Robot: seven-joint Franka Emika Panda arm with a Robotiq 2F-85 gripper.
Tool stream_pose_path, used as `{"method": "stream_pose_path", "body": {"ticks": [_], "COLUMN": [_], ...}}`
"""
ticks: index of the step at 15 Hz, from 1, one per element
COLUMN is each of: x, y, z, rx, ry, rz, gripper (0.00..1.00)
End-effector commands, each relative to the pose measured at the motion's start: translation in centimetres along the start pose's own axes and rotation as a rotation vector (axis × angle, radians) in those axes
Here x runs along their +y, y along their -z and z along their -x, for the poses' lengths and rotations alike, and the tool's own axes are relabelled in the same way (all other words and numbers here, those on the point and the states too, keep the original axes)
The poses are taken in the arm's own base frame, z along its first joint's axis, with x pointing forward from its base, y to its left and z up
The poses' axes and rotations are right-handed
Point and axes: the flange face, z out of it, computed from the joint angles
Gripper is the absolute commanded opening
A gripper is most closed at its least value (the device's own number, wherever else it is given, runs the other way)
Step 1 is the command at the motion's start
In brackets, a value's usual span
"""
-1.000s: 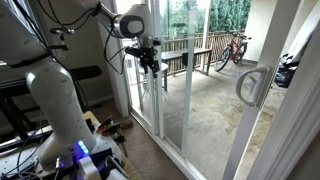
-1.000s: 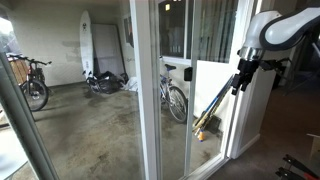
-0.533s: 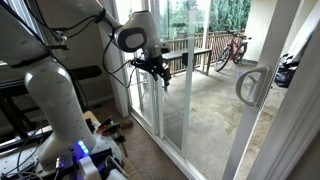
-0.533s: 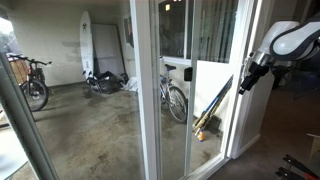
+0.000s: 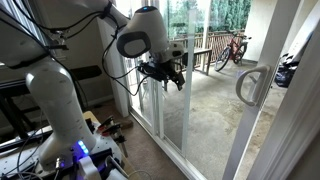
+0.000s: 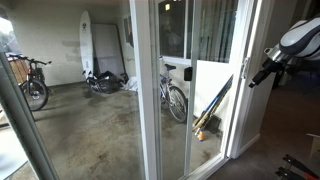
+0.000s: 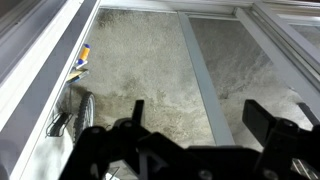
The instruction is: Open the sliding door
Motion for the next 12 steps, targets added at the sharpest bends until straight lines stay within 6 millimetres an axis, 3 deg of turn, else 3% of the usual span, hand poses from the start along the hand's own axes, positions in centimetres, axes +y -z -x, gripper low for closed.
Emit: {"method": "stream_pose_path", "body": {"ticks": [1, 5, 12], "x": [3.2, 5.7, 5.7], "y": [2.0, 3.2, 3.2], "z": [0.7, 0.9, 0.9], "rx": [0.039, 0.032, 0.021], "ry": [-0.008, -0.04, -0.053], "rz": [-0.136, -0.225, -0.198], "gripper": [1.0, 1.0, 1.0]}}
